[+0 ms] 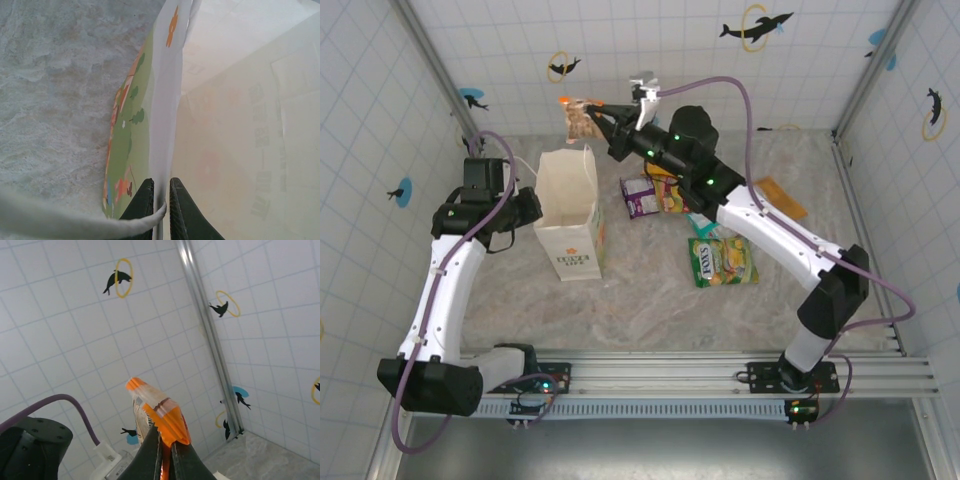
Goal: Place the snacks into the paper bag
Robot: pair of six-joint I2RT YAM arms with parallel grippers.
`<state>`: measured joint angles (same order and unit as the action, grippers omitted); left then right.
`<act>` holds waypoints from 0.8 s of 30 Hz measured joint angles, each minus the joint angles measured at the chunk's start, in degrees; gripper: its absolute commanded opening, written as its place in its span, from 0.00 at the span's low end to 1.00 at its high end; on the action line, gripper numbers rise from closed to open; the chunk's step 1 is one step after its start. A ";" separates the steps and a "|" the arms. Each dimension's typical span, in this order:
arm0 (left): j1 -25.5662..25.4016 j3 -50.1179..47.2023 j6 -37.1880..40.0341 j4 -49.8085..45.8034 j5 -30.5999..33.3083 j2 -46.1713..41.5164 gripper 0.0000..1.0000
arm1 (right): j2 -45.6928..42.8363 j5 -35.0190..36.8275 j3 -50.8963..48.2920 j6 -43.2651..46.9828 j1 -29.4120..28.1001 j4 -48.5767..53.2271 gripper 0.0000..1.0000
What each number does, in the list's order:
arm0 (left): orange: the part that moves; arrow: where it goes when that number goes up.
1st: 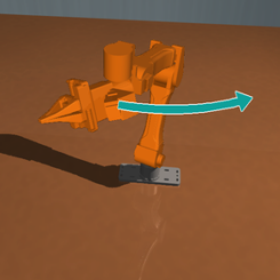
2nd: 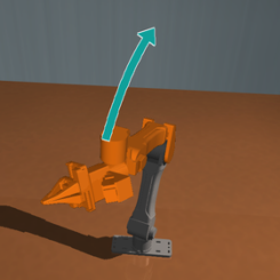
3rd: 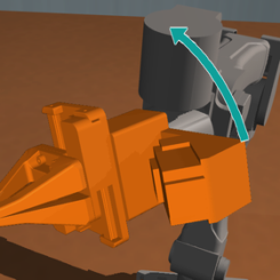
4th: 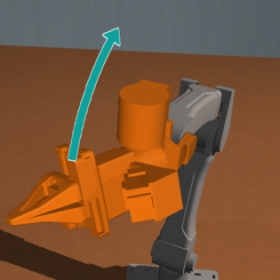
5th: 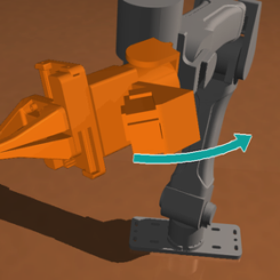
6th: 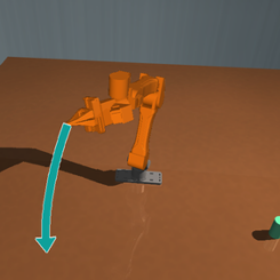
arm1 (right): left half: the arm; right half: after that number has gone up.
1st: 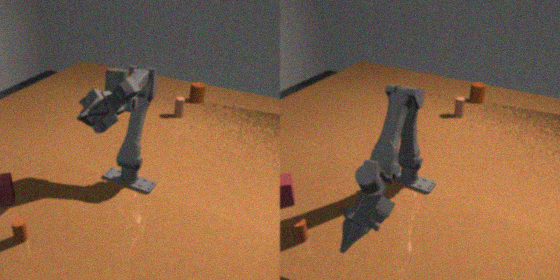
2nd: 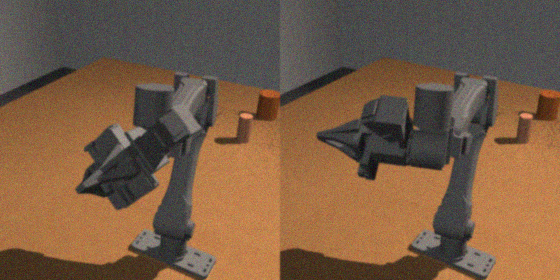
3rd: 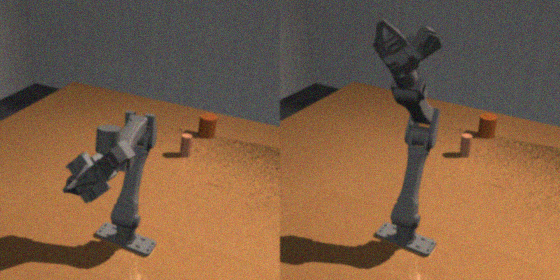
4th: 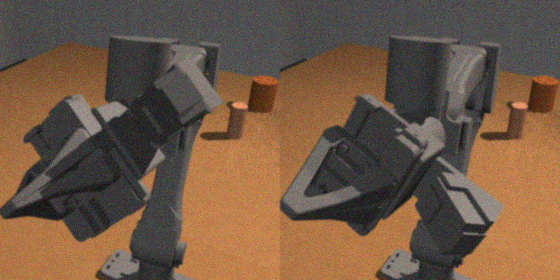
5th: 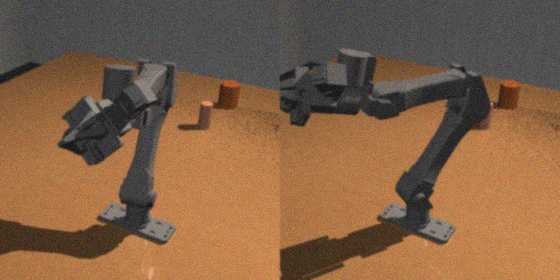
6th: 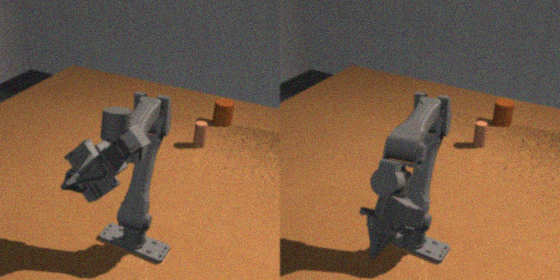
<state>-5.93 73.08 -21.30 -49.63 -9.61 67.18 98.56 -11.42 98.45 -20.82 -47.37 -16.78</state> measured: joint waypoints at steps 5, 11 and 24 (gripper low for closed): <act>0.00 -0.02 0.00 0.20 -0.04 0.00 0.14 | 6.45 -0.46 7.61 5.27 -2.93 5.20 0.09; 0.00 -0.07 0.00 0.44 -0.04 0.31 0.14 | 10.58 -0.07 9.11 8.52 -4.15 12.85 0.11; 0.00 -0.20 0.02 0.52 -0.04 0.85 0.13 | 11.82 0.02 9.18 10.32 -4.04 18.75 0.44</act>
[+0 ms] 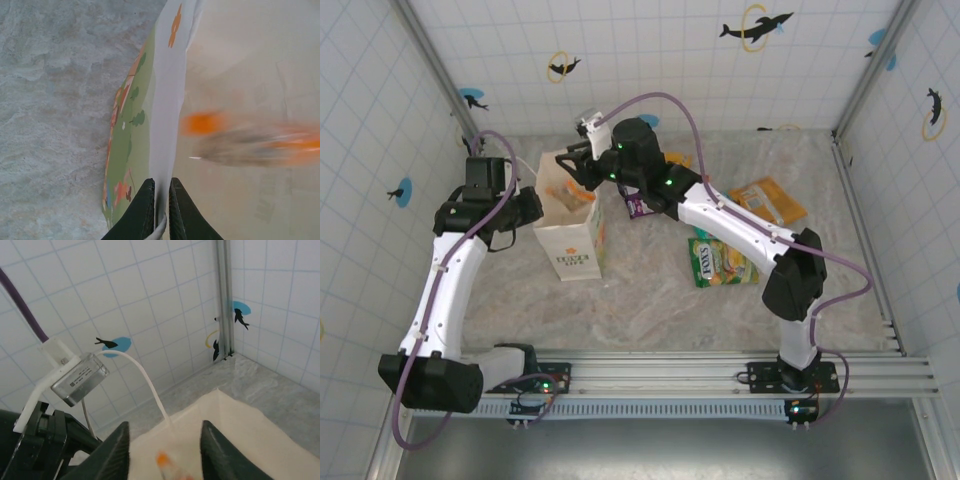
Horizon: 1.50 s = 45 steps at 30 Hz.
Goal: Place the snacks into the paper bag
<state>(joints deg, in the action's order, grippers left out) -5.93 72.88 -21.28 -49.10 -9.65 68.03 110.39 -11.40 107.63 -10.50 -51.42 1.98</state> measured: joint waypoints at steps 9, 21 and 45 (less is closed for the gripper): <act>0.00 -0.22 0.00 0.11 0.02 0.00 0.13 | -0.46 -0.57 -0.13 0.13 0.00 0.79 0.49; 0.00 -0.61 0.00 0.50 0.04 0.00 0.13 | -19.93 2.23 -20.72 -0.81 1.77 0.00 0.53; 0.00 -1.95 0.04 1.18 0.24 -0.26 0.14 | -38.49 0.87 -62.29 -9.44 37.86 26.88 0.65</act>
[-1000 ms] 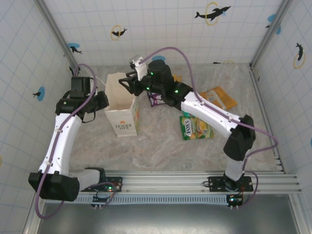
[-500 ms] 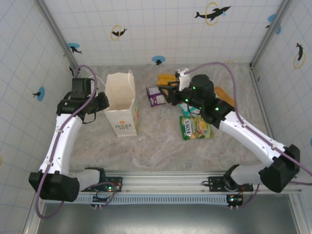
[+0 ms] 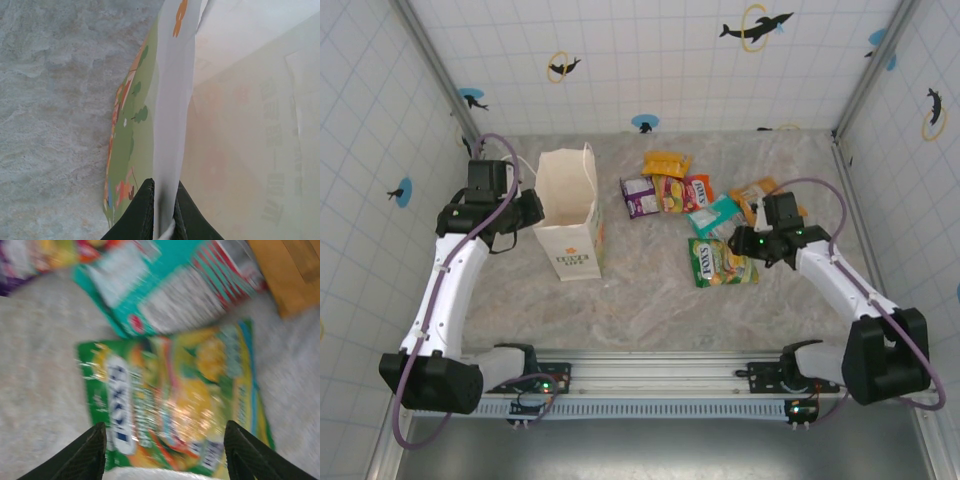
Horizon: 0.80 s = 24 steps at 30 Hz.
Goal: Place the snacks into the paper bag
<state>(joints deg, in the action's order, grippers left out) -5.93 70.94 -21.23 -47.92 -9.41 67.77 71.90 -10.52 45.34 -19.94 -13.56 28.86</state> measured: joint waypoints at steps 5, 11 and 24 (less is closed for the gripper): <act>0.00 0.00 0.00 0.00 0.00 0.00 0.13 | 3.96 -1.81 -1.75 2.19 5.16 1.14 0.68; 0.00 -0.44 0.00 0.07 0.02 -0.04 0.13 | 8.72 -4.68 -1.75 4.24 6.19 -0.37 0.68; 0.00 -1.18 0.00 0.42 0.68 -0.55 0.13 | 9.57 -16.83 -4.39 4.09 1.66 -1.29 0.65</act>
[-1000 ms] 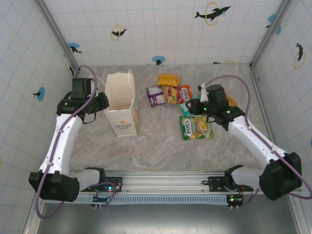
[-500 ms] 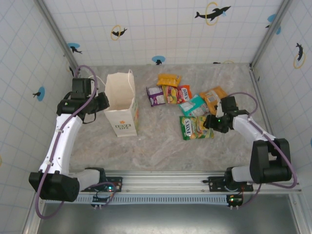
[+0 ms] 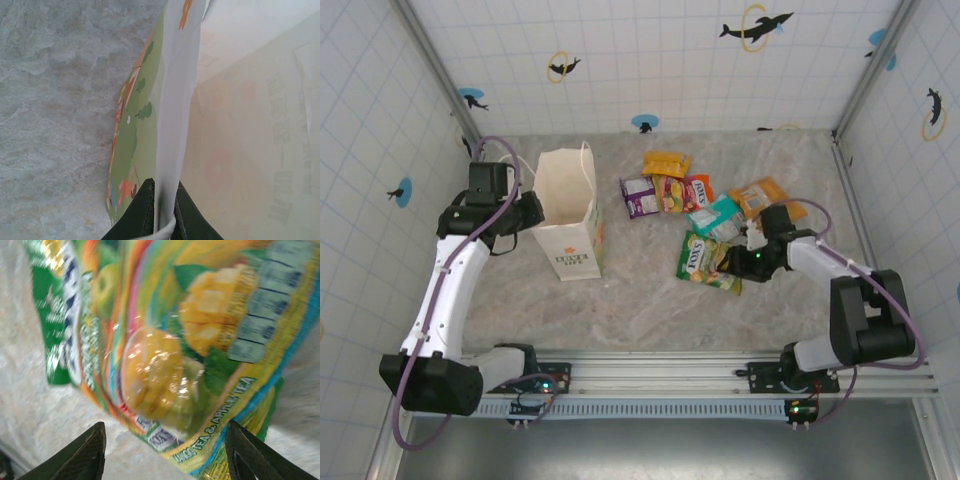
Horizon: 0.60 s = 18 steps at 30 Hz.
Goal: Place the snacks into the paper bag
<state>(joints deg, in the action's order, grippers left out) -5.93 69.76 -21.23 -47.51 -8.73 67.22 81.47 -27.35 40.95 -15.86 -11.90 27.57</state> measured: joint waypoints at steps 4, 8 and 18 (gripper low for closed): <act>0.00 -0.22 0.00 0.11 0.00 -0.09 0.13 | -3.48 2.62 0.02 -0.57 0.70 1.25 0.65; 0.00 -0.61 0.00 0.26 -0.02 -0.11 0.13 | -3.26 6.73 0.87 -1.27 4.24 1.97 0.65; 0.00 -0.72 0.00 0.28 0.20 -0.63 0.13 | 5.49 5.77 3.63 -1.25 4.76 -2.38 0.65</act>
<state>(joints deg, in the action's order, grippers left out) -5.93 69.04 -21.23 -47.22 -8.54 66.59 86.96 -21.58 44.58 -17.10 -7.14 25.19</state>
